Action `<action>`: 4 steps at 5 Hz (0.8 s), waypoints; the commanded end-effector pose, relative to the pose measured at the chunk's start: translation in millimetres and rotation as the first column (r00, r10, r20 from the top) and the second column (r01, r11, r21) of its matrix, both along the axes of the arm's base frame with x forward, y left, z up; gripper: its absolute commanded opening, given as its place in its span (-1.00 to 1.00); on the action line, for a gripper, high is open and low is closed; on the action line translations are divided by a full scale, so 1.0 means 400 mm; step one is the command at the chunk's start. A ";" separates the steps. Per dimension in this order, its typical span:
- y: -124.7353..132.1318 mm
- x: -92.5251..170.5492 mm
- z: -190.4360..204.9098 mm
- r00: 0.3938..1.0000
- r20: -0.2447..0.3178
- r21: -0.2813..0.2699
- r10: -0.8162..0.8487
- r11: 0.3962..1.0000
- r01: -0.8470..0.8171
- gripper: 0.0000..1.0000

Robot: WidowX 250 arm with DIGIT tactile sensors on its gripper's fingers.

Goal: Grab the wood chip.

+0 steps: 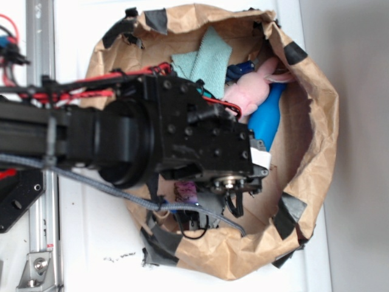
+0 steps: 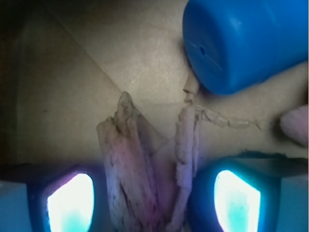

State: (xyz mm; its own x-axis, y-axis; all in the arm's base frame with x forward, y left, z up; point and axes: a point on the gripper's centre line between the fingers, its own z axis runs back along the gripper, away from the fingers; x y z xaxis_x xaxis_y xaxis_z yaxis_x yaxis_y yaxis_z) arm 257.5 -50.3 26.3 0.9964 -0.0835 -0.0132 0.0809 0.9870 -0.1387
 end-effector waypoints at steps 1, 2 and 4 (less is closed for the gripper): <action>-0.060 0.010 -0.100 0.997 -0.059 0.068 -0.044 0.996 0.048 1.00; -0.062 0.025 -0.137 0.997 -0.067 0.116 -0.033 0.992 0.041 1.00; -0.056 -0.029 -0.090 0.999 -0.027 0.136 -0.040 0.990 0.043 1.00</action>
